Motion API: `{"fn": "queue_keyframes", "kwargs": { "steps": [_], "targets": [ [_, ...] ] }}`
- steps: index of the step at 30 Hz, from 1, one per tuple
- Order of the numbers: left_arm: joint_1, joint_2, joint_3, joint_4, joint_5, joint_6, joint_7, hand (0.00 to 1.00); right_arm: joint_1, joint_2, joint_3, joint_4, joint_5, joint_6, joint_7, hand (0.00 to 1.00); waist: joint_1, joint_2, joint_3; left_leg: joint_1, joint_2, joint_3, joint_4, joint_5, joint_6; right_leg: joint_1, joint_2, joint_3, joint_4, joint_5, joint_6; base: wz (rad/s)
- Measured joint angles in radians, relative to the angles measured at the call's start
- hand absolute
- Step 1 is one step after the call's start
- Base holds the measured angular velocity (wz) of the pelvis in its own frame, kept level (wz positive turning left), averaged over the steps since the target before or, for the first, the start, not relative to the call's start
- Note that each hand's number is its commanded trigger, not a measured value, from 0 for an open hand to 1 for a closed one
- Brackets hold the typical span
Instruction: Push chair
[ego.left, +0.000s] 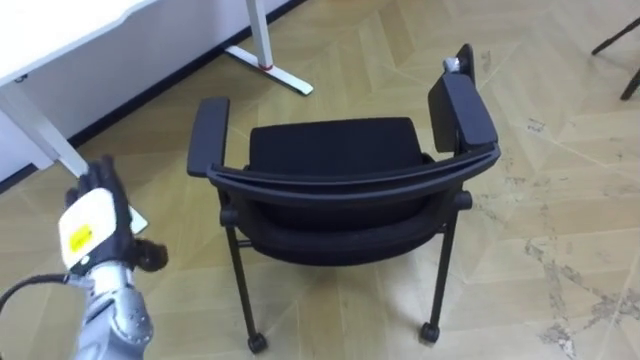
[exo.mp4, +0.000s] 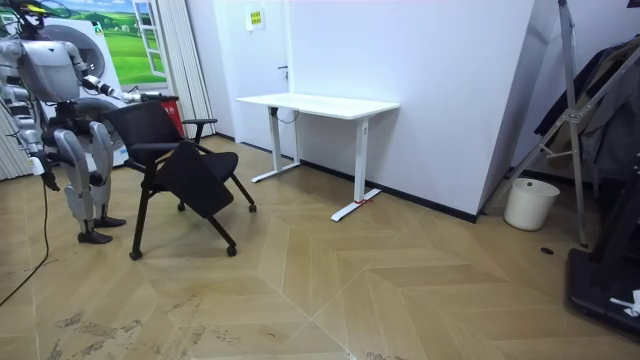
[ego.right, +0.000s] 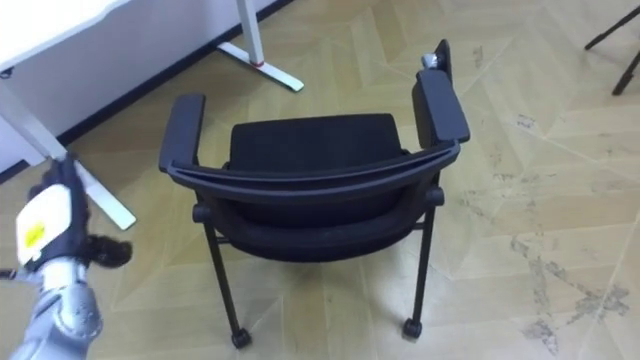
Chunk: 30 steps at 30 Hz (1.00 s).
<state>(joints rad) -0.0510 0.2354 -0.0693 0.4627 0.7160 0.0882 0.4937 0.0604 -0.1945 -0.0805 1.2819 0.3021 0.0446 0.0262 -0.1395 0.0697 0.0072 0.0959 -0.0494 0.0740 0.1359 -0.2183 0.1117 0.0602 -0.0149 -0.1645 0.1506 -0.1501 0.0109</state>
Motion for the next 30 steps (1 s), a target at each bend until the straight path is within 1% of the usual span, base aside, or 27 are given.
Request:
{"fn": "queue_keyframes", "kwargs": {
  "steps": [1,3,4,6,8,12,13,15,18,22,24,27,30],
  "targets": [
    [-0.003,0.0,-0.01,-0.004,0.01,0.0,0.0,0.0,0.0,0.0,0.002,0.0,0.0,0.0,0.0,0.0,-0.001,0.0,-0.0002,-0.001,0.0,0.0,0.0,0.0,0.0,-0.001,0.0,0.0,0.0,0.0,0.0,0.0],
    [-0.009,0.001,-0.031,-0.004,0.087,0.0,-0.009,0.0,-0.002,0.0,0.002,-0.004,-0.01,-0.002,0.003,0.0,-0.014,-0.004,-0.0006,-0.001,0.0,0.0,0.001,0.0,0.0,-0.001,-0.001,0.0,0.0,0.0,0.0,0.0],
    [-0.009,0.001,-0.033,-0.007,0.106,-0.001,-0.014,0.0,-0.002,0.0,0.002,-0.004,-0.011,-0.002,0.005,0.0,-0.018,-0.005,-0.0004,-0.002,0.0,0.0,0.002,0.0,0.0,-0.001,-0.001,0.0,0.0,0.0,0.0,0.0],
    [-0.009,0.005,-0.047,-0.036,0.151,0.0,-0.035,0.0,-0.001,0.0,0.002,-0.004,-0.011,-0.003,0.016,0.0,-0.023,-0.013,0.0,-0.005,0.0,0.0,0.009,0.0,0.0,-0.001,-0.002,0.001,0.0,0.0,0.0,0.0],
    [-0.009,0.013,-0.066,-0.059,0.153,0.001,-0.042,0.0,-0.002,0.001,0.003,-0.004,-0.007,-0.003,0.021,0.0,-0.027,-0.017,-0.0007,-0.005,0.0,0.0,0.011,0.0,0.0,0.001,-0.002,0.002,-0.001,0.0,0.0,0.02],
    [-0.009,0.022,-0.141,-0.114,0.153,0.008,-0.052,0.0,-0.008,0.001,0.03,0.001,0.013,-0.007,0.018,0.0,-0.031,-0.017,-0.0008,-0.005,-0.002,-0.014,0.014,0.0,0.0,0.006,-0.003,-0.001,-0.001,0.0,0.0,0.09],
    [-0.009,0.022,-0.15,-0.12,0.153,0.009,-0.054,0.0,-0.009,0.001,0.032,0.002,0.012,-0.007,0.018,0.0,-0.032,-0.017,-0.0006,-0.006,-0.002,-0.017,0.014,0.0,0.0,0.006,-0.002,0.0,-0.001,0.0,0.0,0.13],
    [-0.009,0.03,-0.185,-0.13,0.171,0.016,-0.074,0.0,-0.015,-0.001,0.04,0.002,0.012,-0.007,0.016,0.0,-0.041,-0.015,0.0004,-0.008,-0.001,-0.024,0.015,0.0,0.0,0.006,0.0,0.0,-0.001,0.0,0.0,0.09],
    [-0.009,0.032,-0.209,-0.131,0.185,0.022,-0.096,0.0,-0.02,-0.002,0.049,0.003,0.012,-0.007,0.01,0.0,-0.046,-0.008,0.0006,-0.014,-0.001,-0.028,0.017,0.0,-0.001,0.004,0.001,0.0,-0.001,0.001,-0.001,0.05],
    [-0.009,0.038,-0.211,-0.163,0.201,0.032,-0.116,0.0,-0.023,-0.008,0.068,0.008,0.025,-0.007,0.005,0.0,-0.047,-0.001,0.0024,-0.014,-0.001,-0.029,0.017,0.001,-0.001,0.004,0.002,0.0,-0.001,0.001,-0.001,0.0],
    [-0.009,0.053,-0.211,-0.207,0.206,0.034,-0.118,0.0,-0.027,-0.007,0.068,0.017,0.051,-0.007,0.007,0.0,-0.049,0.0,0.0026,-0.014,-0.001,-0.029,0.018,0.001,-0.001,0.004,0.0,0.001,-0.001,0.001,-0.001,0.0],
    [-0.01,0.064,-0.211,-0.246,0.211,0.033,-0.13,0.0,-0.034,-0.007,0.068,0.039,0.066,-0.009,0.006,0.0,-0.05,0.001,0.0024,-0.014,-0.002,-0.03,0.019,0.001,-0.001,0.005,-0.001,0.001,-0.001,0.001,-0.001,0.0],
    [-0.009,0.064,-0.216,-0.251,0.212,0.034,-0.147,0.0,-0.036,-0.007,0.071,0.039,0.082,-0.009,0.007,0.0,-0.049,0.001,0.0028,-0.015,-0.002,-0.028,0.021,0.001,-0.001,0.005,-0.002,0.007,-0.001,0.001,-0.001,0.0]
  ]
}}
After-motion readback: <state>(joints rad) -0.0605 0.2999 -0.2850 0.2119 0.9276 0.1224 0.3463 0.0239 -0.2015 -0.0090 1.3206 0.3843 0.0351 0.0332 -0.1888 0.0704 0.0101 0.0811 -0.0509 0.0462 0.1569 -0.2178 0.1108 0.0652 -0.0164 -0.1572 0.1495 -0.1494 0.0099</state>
